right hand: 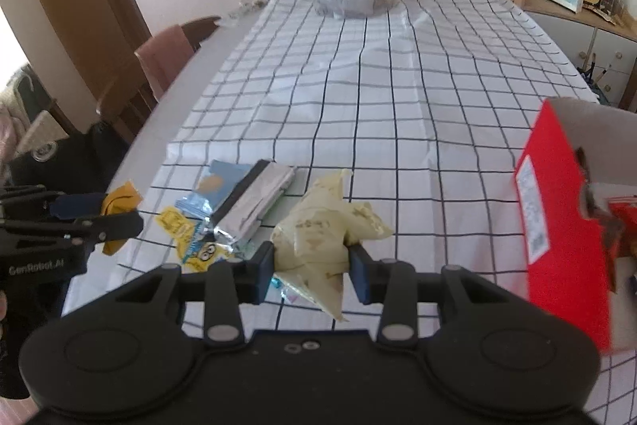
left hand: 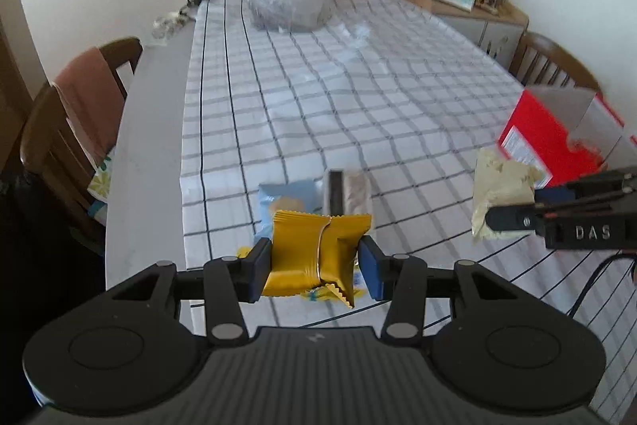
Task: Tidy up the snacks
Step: 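Carry the yellow wrapper and cream bag into the red box and open both tools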
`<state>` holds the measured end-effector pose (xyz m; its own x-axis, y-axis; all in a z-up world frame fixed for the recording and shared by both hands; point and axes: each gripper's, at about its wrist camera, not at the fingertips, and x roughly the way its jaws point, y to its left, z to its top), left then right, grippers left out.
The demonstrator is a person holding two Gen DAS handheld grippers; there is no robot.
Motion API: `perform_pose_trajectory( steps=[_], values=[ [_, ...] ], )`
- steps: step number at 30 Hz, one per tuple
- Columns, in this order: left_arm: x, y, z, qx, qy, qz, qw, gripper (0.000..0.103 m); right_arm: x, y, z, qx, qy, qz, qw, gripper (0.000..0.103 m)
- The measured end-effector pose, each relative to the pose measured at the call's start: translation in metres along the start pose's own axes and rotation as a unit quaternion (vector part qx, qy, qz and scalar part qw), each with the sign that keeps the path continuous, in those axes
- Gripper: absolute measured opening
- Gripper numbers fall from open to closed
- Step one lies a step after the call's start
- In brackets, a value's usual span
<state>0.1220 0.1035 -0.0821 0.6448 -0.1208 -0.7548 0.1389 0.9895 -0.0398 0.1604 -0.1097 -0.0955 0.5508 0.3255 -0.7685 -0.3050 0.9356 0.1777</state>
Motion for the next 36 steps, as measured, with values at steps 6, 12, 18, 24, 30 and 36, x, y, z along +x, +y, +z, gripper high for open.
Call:
perform_pose_trajectory(
  steps=[6, 12, 18, 24, 30, 36],
  values=[
    [-0.035, -0.041, 0.013, -0.009, -0.021, 0.005, 0.9997, 0.046, -0.053, -0.022, -0.001, -0.005, -0.021, 0.02, 1.0, 0.039],
    [-0.056, -0.096, 0.025, -0.019, -0.03, 0.006, 0.9994, 0.046, -0.096, -0.056, -0.005, -0.015, -0.037, 0.041, 0.998, 0.039],
    [-0.062, -0.164, 0.04, -0.017, -0.045, 0.003, 0.9988, 0.046, -0.128, -0.108, -0.007, -0.012, -0.047, 0.04, 0.998, 0.039],
    [-0.051, -0.229, 0.054, -0.005, -0.048, -0.005, 0.9988, 0.046, -0.152, -0.163, -0.008, -0.008, -0.061, 0.029, 0.998, 0.039],
    [-0.031, -0.282, 0.065, 0.002, -0.042, -0.011, 0.9991, 0.046, -0.164, -0.216, -0.008, -0.003, -0.068, 0.014, 0.998, 0.039],
    [-0.005, -0.323, 0.074, 0.012, -0.027, -0.016, 0.9994, 0.046, -0.163, -0.259, -0.008, 0.005, -0.064, -0.006, 0.998, 0.039]
  ],
)
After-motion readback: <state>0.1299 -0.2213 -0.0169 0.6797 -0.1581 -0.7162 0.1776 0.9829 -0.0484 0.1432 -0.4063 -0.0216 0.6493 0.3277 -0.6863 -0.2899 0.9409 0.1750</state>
